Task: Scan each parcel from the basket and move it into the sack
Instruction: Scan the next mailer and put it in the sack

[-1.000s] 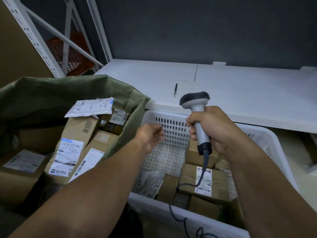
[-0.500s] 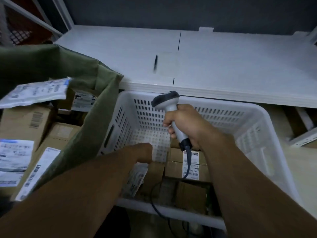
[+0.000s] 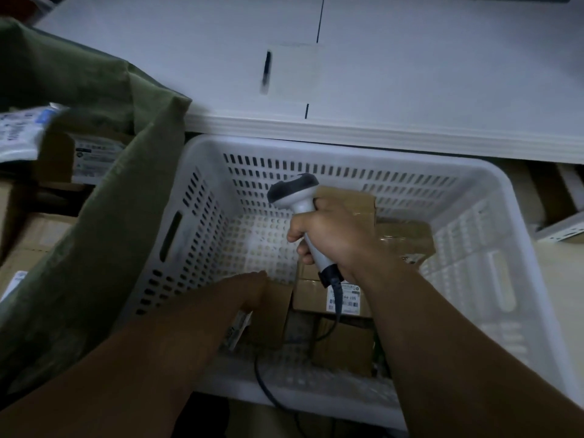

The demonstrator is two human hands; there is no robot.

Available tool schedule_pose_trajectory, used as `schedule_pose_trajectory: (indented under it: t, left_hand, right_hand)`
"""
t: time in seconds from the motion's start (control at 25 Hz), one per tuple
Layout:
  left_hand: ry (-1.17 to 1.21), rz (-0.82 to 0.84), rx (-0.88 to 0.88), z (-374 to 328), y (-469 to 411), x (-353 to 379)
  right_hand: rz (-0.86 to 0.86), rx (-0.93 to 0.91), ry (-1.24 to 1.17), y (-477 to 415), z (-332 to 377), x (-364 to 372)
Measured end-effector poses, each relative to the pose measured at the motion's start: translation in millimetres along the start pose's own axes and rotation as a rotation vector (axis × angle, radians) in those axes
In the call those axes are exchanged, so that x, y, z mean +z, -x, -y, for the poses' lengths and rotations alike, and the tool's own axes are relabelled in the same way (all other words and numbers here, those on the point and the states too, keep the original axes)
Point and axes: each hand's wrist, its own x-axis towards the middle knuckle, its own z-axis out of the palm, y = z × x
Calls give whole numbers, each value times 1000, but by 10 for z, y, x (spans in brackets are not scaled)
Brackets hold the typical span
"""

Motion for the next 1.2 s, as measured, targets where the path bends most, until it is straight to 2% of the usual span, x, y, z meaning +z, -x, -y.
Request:
schedule_pose_trajectory:
  t: [0.12,0.24,0.36,0.44,0.52,0.68,0.8,0.88,1.04,1.12,1.2]
  left_hand:
    - [-194,-103,84,99,-101,175]
    - [-133,-232,68,108,-198,252]
    - [-70,-181,43,37,-96,109]
    - [21,-88,-46,-1,23,15]
    - [111,-62,-117,63,35,-75]
    - [-45,-21,-112,89,251,-312]
    - [7,-111,-60,23,575,-634]
    - [44,-230,-13,2,812,-850]
    - [257,-358,-12,-82,1311,-1258]
    - [471,-464,-40,-145,1540,-1370]
    - [793,-561,-16,-214,1725,-1425]
  right_hand:
    - [18,3,-2,9,-8,0]
    - [18,3,-8,15,-11,-28]
    - [21,4,-45,31,-6,-62]
    - [24,-4,-45,40,6,-65]
    - [14,-14,-14,54,16,-65]
    - [-24,-44,-4,157,46,-107]
    - [-62,-63,-20,299,103,-177]
    - [-71,-77,-9,412,140,-219]
    - [-96,-119,5,687,243,-275]
    - [-96,-150,-23,843,308,-285]
    - [-86,-177,-64,983,359,-281]
